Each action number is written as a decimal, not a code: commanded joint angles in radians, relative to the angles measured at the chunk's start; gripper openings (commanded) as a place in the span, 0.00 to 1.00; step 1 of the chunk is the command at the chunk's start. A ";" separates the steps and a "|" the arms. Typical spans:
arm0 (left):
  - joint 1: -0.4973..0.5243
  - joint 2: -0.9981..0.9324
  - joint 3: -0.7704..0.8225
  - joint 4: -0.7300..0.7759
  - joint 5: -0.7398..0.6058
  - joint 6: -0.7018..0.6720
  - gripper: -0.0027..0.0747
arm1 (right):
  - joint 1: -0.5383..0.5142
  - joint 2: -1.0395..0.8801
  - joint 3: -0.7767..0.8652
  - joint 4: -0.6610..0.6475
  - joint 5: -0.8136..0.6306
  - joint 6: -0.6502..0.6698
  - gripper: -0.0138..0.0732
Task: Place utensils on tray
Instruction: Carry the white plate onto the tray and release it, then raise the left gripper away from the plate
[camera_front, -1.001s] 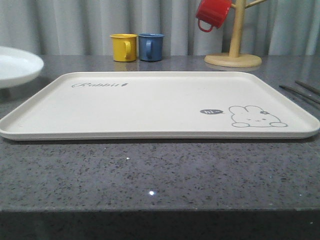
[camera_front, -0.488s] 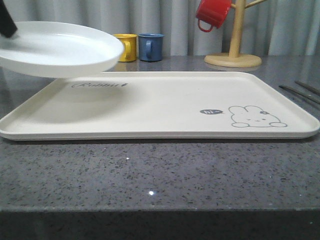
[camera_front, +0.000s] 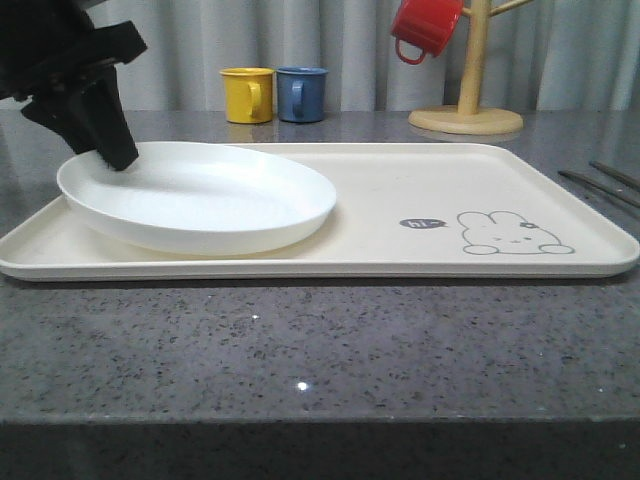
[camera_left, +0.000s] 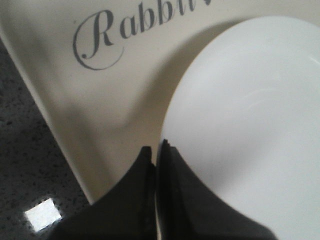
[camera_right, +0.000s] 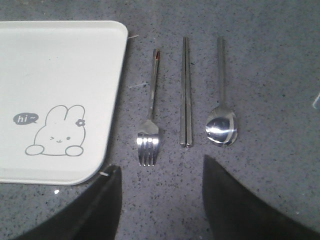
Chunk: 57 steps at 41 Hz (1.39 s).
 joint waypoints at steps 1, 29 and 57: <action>-0.010 -0.037 -0.033 -0.041 -0.021 -0.009 0.02 | 0.002 0.009 -0.034 -0.007 -0.069 -0.010 0.62; -0.069 -0.228 -0.107 0.079 0.043 -0.009 0.50 | 0.002 0.009 -0.034 -0.007 -0.069 -0.010 0.62; -0.458 -0.949 0.470 0.430 -0.234 -0.298 0.50 | 0.002 0.009 -0.034 -0.007 -0.069 -0.010 0.62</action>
